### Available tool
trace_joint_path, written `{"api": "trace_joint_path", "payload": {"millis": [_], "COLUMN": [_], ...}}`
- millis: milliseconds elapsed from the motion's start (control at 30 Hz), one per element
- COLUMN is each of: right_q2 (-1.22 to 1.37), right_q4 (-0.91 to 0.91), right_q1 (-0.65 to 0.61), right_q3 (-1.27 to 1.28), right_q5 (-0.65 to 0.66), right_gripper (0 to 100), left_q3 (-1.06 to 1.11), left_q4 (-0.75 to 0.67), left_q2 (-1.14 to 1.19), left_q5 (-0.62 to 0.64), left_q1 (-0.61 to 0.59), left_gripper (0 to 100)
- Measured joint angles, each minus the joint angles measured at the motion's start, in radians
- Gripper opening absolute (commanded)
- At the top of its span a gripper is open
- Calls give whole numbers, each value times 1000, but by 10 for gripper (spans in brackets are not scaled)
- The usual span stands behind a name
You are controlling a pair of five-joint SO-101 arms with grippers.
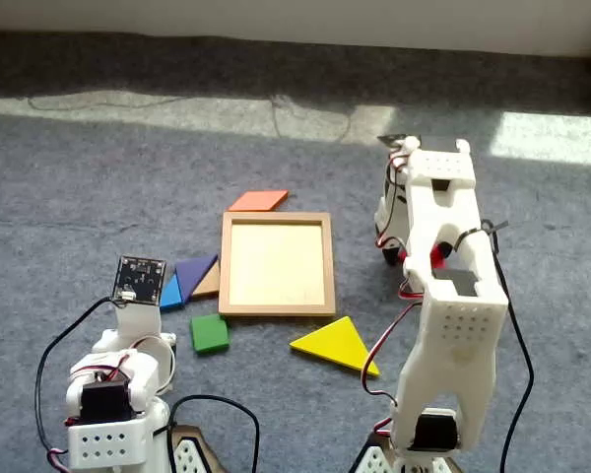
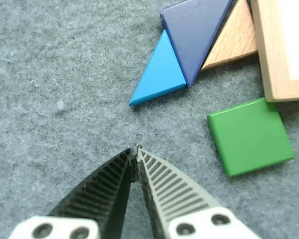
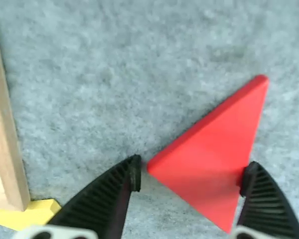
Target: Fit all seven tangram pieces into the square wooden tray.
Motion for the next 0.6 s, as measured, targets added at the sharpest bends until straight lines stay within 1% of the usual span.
{"api": "trace_joint_path", "payload": {"millis": [167, 367, 600], "right_q2": [0, 0, 0], "right_q4": [0, 0, 0], "right_q1": [0, 21, 31], "right_q3": [0, 0, 0], "right_q5": [0, 0, 0], "right_gripper": [306, 234, 227], "left_q3": [0, 0, 0], "left_q4": [0, 0, 0], "left_q2": [0, 0, 0], "left_q5": [0, 0, 0], "left_q1": [0, 0, 0], "left_gripper": [7, 7, 7]}}
